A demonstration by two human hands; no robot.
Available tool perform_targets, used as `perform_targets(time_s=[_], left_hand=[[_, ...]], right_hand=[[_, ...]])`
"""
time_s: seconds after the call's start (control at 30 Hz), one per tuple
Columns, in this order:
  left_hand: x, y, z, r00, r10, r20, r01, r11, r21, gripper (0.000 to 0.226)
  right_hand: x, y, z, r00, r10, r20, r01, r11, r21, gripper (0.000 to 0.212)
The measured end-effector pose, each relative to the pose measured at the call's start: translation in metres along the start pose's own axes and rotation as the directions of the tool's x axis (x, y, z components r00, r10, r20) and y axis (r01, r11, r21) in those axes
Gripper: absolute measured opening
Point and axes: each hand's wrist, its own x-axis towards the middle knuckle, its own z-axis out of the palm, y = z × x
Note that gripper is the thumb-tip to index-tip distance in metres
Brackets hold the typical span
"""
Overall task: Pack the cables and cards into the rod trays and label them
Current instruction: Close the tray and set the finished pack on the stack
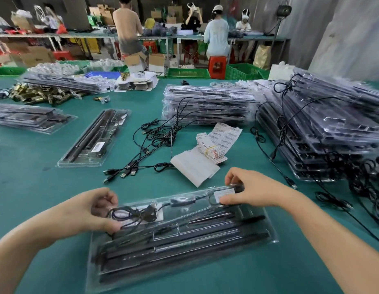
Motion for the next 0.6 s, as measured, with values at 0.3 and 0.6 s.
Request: perform_targets(time_s=[0.3, 0.6], left_hand=[[0.004, 0.012, 0.019, 0.93, 0.041, -0.365, -0.206, 0.882, -0.424, 0.061], [-0.003, 0.022, 0.015, 0.715, 0.385, -0.583, -0.582, 0.79, -0.191, 0.019]], right_hand=[[-0.023, 0.009, -0.031, 0.954, -0.044, -0.295, 0.106, 0.974, 0.2, 0.035], [-0.053, 0.004, -0.042, 0.887, -0.209, -0.412, 0.255, 0.965, 0.057, 0.041]])
